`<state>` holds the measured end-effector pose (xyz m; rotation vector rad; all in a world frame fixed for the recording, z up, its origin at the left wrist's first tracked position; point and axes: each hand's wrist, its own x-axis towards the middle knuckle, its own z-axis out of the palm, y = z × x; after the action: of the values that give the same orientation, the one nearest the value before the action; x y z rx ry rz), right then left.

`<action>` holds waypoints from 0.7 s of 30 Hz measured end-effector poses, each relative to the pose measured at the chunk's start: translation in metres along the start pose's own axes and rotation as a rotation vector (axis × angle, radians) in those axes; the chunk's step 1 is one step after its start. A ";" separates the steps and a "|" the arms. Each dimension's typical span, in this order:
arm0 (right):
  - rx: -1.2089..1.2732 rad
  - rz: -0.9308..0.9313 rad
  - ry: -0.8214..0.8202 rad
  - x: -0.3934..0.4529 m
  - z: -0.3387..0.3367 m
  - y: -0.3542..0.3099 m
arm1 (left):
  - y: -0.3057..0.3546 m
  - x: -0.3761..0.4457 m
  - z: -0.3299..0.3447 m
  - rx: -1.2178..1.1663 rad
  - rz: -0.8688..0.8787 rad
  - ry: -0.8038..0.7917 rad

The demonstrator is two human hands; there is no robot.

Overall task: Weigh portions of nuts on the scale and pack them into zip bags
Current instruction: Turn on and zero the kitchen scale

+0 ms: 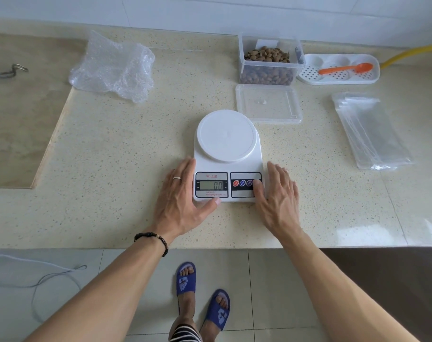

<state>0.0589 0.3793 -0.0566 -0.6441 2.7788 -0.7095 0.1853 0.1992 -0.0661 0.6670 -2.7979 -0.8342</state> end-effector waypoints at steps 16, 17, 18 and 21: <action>-0.330 -0.025 0.068 0.055 -0.110 -0.030 | 0.071 0.101 -0.067 0.297 0.372 -0.066; -0.329 -0.012 0.078 0.061 -0.120 -0.029 | 0.079 0.111 -0.069 0.298 0.395 -0.063; -0.329 0.000 0.086 0.068 -0.130 -0.026 | 0.087 0.120 -0.071 0.295 0.413 -0.063; -0.330 0.027 0.118 0.089 -0.157 -0.016 | 0.108 0.149 -0.068 0.283 0.436 -0.087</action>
<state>-0.0599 0.3898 0.0792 -0.6372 3.0385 -0.2919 0.0298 0.1790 0.0519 0.0359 -2.9953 -0.3986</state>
